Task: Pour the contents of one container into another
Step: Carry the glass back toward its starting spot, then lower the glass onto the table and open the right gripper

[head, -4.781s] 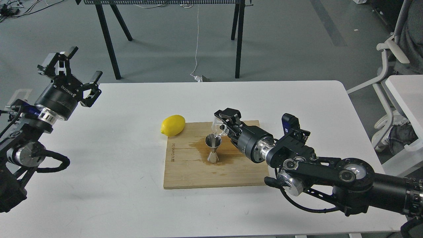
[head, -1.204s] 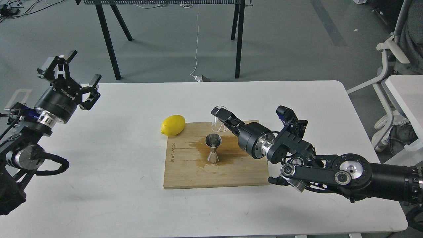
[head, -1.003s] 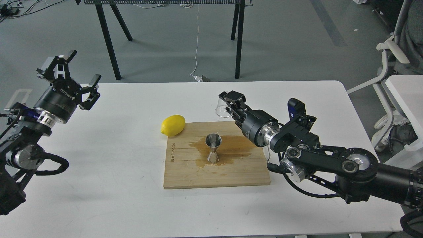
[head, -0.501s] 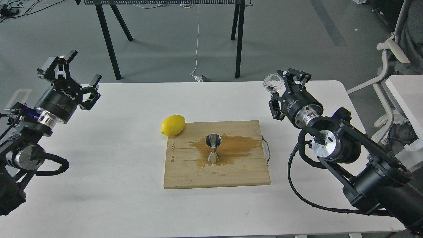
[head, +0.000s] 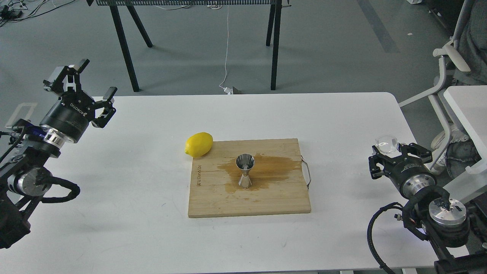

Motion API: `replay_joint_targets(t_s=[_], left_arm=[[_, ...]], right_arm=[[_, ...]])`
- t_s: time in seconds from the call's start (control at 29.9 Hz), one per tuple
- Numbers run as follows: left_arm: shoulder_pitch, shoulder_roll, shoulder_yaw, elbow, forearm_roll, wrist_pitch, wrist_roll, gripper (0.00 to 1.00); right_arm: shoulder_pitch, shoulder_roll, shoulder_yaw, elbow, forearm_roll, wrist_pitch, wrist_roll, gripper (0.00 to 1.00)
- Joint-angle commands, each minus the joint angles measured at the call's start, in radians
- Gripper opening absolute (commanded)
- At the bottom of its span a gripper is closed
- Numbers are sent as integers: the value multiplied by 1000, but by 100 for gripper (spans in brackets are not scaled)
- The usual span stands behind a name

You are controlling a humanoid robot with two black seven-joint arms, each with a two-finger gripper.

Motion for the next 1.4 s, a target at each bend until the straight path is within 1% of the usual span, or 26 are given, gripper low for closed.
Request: replay_joint_targets(t_s=[0.0,0.13,0.3,0.57,0.9,1.0,1.14,1.17,1.2,1.37], left_arm=[[5,0,0,0,1,0,0,95],[5,-8,0,0,1,0,0,95],[5,-8,0,0,1,0,0,95],[5,-8,0,0,1,0,0,95],[5,-8,0,0,1,0,0,95],[5,-10,0,2,1,0,0,95],[5,-8,0,2,1,0,0,95],[5,-10,0,2,1,0,0,95],[5,-10,0,0,1,0,0,95],[6,-8,0,2,1,0,0,95]], right_arm=[[-7,2,-4,-53,89,30,-7,51],[3,21,-2,-109,97,33,-16,51],[31,67,1,-166,97,30,-40,51],[43,89,-7,-182,97,22,-40,54],[60,89,-10,-215,97,22,-40,59],[60,89,-10,-213,97,22,-40,63],[57,89,-10,-210,97,22,-40,82],[54,89,-10,-206,97,22,-40,89],[49,89,-10,-204,97,22,-40,99],[5,84,1,-176,109,25,-40,99]])
